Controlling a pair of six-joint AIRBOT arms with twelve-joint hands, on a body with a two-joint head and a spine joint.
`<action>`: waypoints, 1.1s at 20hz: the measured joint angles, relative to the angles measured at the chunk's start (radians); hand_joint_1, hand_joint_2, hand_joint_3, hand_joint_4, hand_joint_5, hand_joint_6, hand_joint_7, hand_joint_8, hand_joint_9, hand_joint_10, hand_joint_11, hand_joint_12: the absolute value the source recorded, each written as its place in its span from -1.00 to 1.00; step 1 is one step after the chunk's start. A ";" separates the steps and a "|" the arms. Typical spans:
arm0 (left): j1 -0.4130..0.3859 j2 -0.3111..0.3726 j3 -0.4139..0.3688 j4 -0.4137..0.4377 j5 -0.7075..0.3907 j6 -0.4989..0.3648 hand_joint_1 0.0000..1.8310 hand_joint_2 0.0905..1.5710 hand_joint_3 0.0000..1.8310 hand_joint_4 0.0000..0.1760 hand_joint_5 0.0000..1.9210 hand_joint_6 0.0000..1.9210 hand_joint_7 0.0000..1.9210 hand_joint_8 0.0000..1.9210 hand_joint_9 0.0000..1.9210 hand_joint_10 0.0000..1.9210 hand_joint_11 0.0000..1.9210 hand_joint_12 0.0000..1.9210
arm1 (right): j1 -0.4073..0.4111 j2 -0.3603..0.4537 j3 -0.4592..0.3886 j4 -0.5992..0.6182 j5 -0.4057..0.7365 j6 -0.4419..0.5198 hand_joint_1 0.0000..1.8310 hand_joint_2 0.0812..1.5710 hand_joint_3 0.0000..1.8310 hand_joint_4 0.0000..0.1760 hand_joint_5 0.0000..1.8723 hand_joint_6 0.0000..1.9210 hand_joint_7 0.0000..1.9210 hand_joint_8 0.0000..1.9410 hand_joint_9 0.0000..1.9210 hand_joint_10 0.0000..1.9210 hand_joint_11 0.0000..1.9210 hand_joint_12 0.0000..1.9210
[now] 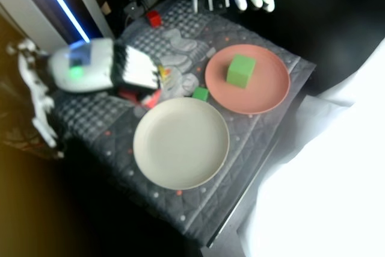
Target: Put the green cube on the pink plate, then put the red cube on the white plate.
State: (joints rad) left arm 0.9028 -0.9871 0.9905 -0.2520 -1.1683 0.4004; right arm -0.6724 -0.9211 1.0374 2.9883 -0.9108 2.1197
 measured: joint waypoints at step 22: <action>-0.001 0.009 -0.027 0.065 -0.097 0.000 -0.63 0.43 -1.00 0.09 -0.75 -0.99 -0.82 -0.99 -0.85 -0.98 -1.00 -0.01 | 0.103 -0.138 0.216 0.000 0.180 0.000 0.33 0.50 -1.00 -1.00 -0.13 0.23 -0.13 0.37 -0.38 0.43 -0.66 0.88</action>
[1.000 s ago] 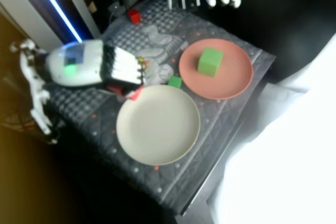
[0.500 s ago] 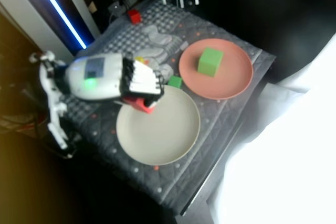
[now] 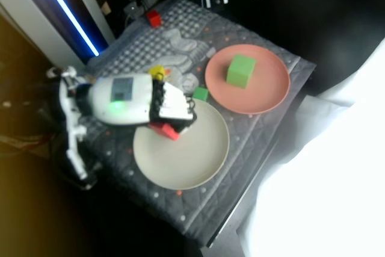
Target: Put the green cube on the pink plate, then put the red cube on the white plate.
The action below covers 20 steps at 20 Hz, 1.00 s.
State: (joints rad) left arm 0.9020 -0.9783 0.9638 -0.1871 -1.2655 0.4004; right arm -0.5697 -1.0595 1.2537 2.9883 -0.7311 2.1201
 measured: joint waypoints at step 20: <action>0.053 0.078 -0.030 -0.052 -0.200 0.000 -0.45 0.47 -0.99 -0.23 -0.80 -1.00 -0.66 -1.00 -0.68 -0.99 -0.98 -0.04 | -0.100 0.205 -0.245 -0.006 -0.382 -0.002 -0.16 0.30 -0.98 -1.00 -0.99 -1.00 -0.96 -0.99 -0.96 -0.98 -1.00 -0.65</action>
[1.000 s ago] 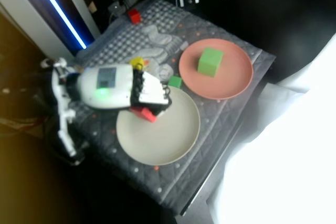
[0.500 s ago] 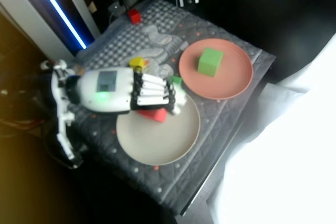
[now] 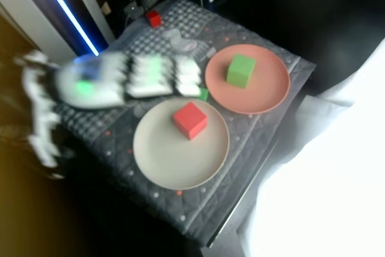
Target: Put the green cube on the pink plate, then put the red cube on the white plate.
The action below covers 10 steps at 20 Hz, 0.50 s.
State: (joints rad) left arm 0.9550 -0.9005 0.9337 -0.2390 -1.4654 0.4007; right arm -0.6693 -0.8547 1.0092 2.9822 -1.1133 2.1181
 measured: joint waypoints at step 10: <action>-0.022 0.037 -0.007 0.010 -0.154 -0.001 -0.84 0.47 -1.00 -0.89 -0.87 -1.00 -0.74 -1.00 -0.70 -0.98 -0.80 -0.93 | -0.121 0.028 -0.092 -0.018 -0.467 -0.085 -1.00 0.68 -1.00 -0.03 -1.00 -0.53 -0.76 -0.97 -0.69 -0.96 -1.00 0.02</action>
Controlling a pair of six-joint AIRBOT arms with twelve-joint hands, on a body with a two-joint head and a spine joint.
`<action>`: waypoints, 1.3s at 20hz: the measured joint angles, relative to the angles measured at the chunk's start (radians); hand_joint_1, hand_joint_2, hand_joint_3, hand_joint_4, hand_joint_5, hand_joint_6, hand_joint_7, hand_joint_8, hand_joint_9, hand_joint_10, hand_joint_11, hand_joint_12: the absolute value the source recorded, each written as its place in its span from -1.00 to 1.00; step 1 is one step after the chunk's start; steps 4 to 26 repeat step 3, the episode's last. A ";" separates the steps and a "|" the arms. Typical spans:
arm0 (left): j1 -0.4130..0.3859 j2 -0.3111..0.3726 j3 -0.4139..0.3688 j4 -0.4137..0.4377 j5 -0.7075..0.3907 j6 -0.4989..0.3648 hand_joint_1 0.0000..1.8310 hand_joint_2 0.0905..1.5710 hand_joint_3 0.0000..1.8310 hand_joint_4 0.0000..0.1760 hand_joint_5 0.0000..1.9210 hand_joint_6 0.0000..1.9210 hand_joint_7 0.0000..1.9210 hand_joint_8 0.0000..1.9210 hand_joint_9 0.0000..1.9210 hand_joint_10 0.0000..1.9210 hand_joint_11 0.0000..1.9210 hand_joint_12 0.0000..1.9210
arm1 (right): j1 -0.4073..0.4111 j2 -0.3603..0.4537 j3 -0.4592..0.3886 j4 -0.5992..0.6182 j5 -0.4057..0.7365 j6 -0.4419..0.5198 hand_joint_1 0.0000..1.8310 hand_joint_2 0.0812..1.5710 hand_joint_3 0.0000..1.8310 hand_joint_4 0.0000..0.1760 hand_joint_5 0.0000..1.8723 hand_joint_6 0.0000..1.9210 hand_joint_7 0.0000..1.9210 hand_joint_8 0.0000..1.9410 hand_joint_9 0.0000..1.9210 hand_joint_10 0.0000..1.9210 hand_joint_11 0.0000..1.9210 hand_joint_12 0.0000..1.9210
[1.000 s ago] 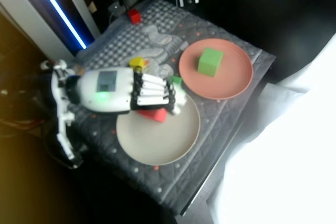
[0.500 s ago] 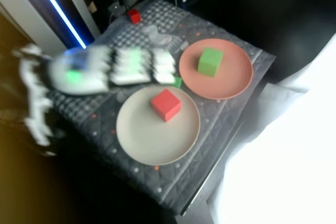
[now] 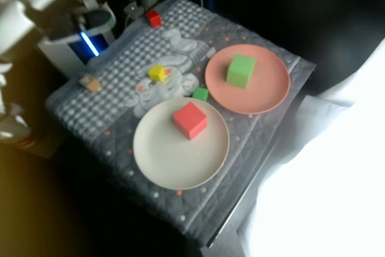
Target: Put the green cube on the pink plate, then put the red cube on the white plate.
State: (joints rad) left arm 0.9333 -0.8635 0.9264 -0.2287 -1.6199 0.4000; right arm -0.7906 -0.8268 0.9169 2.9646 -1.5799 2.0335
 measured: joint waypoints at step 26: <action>-0.020 0.021 -0.023 0.016 0.003 0.000 -0.86 0.41 -1.00 -0.80 -0.99 -1.00 -0.96 -1.00 -0.73 -0.99 -0.89 -0.97 | -0.003 0.005 -0.023 0.001 -0.029 -0.028 -1.00 0.82 -0.98 -0.46 -1.00 -0.01 -0.59 -0.94 -0.62 -0.94 -1.00 0.14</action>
